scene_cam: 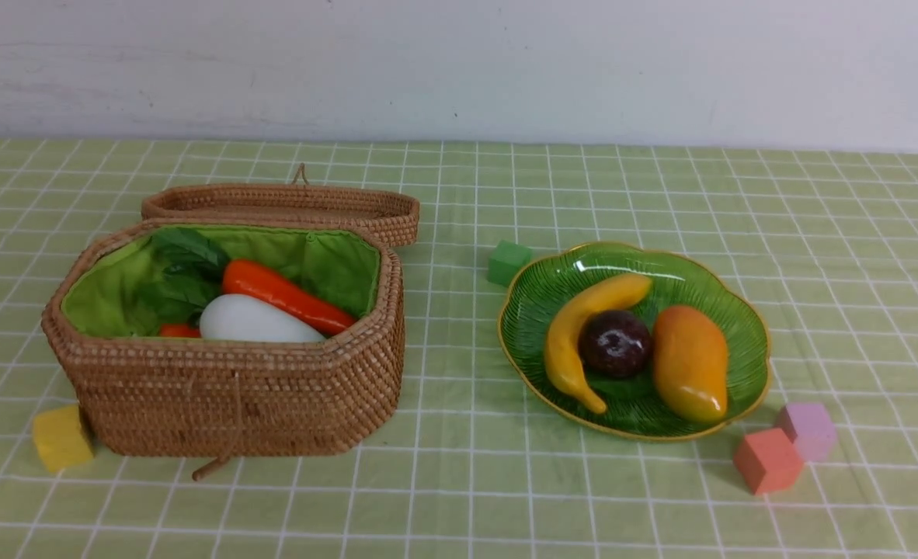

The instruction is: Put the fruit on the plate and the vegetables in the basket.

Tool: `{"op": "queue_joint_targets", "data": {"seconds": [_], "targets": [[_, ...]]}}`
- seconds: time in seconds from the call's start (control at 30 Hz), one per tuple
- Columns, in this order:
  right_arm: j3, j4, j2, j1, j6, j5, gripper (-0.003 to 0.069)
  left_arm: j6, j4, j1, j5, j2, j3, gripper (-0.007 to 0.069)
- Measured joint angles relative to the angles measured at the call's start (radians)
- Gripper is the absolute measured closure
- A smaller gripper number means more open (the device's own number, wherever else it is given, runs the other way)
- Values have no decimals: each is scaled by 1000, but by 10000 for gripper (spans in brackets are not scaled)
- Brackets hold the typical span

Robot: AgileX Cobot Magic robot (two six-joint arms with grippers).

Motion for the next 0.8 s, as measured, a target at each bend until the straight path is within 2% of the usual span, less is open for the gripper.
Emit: {"op": "queue_joint_targets", "data": {"seconds": [0.07,0.1,0.2,0.37,0.8], "targets": [[128,-17,-91,-64,2,-123,664,0,0,0,0,0,0,386],[128,-17,-99,-69,2,-132,664,0,0,0,0,0,0,386],[319,-59,-215,-128,3,-276,659,0,0,0,0,0,0,386],[550,-66,-348,-151,3,-364,655,0,0,0,0,0,0,386],[573,-76,-395,-155,3,-406,645,0,0,0,0,0,0,386]]}}
